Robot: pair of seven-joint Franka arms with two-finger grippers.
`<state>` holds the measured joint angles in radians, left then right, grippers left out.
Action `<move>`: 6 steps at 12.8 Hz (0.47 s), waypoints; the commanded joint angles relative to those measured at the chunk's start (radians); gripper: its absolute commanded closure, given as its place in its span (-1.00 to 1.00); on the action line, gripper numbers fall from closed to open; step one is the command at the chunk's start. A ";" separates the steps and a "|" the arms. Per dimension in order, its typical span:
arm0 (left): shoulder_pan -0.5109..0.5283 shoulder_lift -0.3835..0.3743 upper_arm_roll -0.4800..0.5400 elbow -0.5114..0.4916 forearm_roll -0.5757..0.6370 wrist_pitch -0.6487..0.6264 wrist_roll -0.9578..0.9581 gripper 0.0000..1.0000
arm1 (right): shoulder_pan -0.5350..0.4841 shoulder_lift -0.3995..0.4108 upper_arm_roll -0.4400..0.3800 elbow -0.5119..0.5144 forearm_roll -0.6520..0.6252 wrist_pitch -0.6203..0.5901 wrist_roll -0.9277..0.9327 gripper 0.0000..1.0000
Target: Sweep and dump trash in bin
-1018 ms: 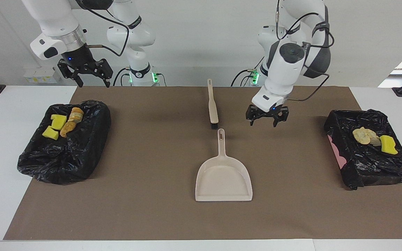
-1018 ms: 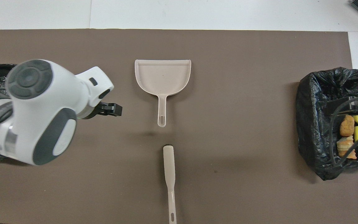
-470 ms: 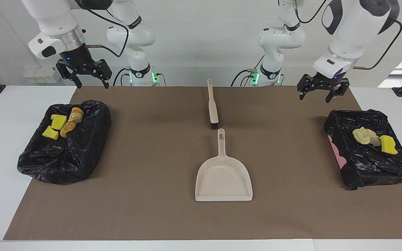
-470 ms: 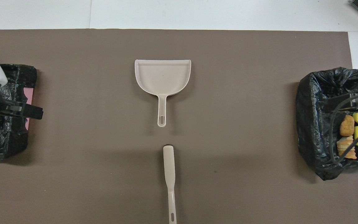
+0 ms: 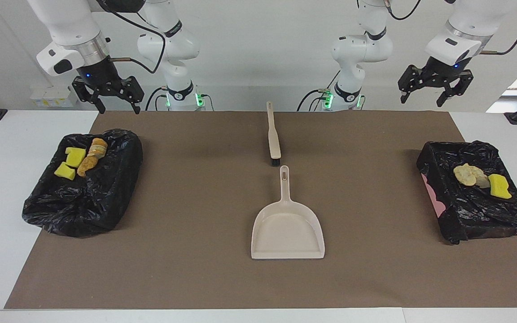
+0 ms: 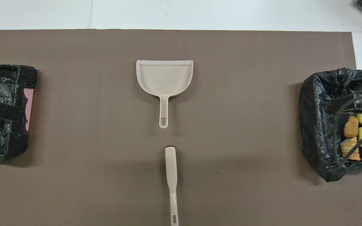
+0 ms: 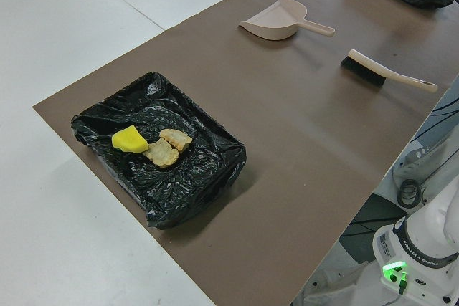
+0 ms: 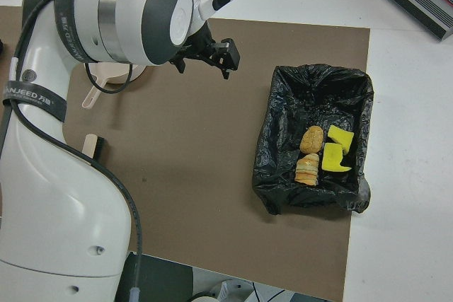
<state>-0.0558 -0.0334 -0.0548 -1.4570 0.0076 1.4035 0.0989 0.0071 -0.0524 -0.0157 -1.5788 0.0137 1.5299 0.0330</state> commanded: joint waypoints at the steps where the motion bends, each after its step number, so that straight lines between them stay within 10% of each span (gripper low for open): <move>1: 0.010 -0.011 0.003 0.005 0.000 -0.026 0.012 -1.00 | 0.001 -0.004 -0.003 -0.009 0.006 0.007 0.008 -1.00; 6: 0.022 -0.040 0.009 -0.048 -0.005 -0.008 -0.062 -1.00 | 0.001 -0.004 -0.003 -0.009 0.006 0.007 0.008 -1.00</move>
<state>-0.0550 -0.0447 -0.0447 -1.4648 0.0076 1.3865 0.0777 0.0071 -0.0524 -0.0157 -1.5788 0.0137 1.5299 0.0330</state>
